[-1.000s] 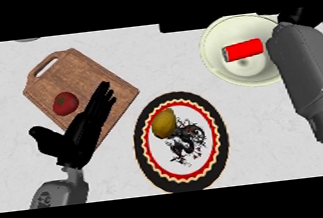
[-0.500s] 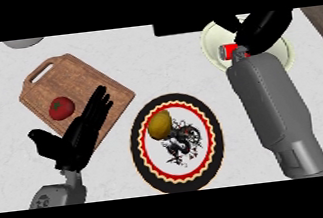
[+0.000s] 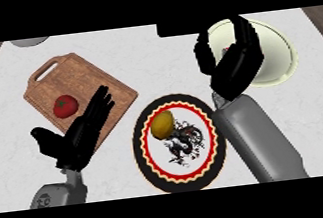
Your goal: Pick the can from the plate and place it in the bowl
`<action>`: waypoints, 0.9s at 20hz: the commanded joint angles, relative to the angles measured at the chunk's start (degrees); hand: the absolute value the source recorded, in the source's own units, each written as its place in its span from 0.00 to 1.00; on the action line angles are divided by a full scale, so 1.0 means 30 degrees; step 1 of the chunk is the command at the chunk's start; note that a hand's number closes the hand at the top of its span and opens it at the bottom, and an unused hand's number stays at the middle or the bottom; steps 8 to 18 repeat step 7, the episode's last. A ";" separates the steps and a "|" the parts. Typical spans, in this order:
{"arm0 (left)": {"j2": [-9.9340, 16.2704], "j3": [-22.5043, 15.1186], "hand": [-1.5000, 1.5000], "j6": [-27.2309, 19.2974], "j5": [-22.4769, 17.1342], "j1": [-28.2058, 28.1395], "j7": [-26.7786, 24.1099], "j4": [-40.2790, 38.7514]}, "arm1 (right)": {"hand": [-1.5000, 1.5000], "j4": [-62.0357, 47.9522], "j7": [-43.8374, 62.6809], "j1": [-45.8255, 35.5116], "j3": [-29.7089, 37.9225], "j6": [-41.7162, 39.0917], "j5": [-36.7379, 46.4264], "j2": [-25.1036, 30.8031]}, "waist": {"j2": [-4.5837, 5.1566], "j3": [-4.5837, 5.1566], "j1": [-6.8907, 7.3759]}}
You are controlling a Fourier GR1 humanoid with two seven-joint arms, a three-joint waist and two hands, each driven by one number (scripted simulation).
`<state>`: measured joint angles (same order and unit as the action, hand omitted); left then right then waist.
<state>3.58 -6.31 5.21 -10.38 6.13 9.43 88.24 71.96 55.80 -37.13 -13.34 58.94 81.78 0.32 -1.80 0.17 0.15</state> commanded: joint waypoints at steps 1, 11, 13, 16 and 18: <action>-0.0127 -0.0192 0.50 0.0133 -0.0139 0.0226 0.0300 0.0079 | 1.00 0.1704 0.2933 0.1681 -0.2896 0.0891 0.0976 -0.0102 | -0.0077 -0.0014 0.0220; -0.0186 -0.0357 0.50 0.0348 -0.0085 0.0393 0.0016 -0.0054 | 1.00 0.2228 0.5456 0.4681 -0.6069 0.0984 0.1299 -0.0103 | 0.0286 -0.0065 0.0849; -0.0186 -0.0357 0.50 0.0348 -0.0085 0.0393 0.0016 -0.0054 | 1.00 0.2228 0.5456 0.4681 -0.6069 0.0984 0.1299 -0.0103 | 0.0286 -0.0065 0.0849; -0.0186 -0.0357 0.50 0.0348 -0.0085 0.0393 0.0016 -0.0054 | 1.00 0.2228 0.5456 0.4681 -0.6069 0.0984 0.1299 -0.0103 | 0.0286 -0.0065 0.0849; -0.0186 -0.0357 0.50 0.0348 -0.0085 0.0393 0.0016 -0.0054 | 1.00 0.2228 0.5456 0.4681 -0.6069 0.0984 0.1299 -0.0103 | 0.0286 -0.0065 0.0849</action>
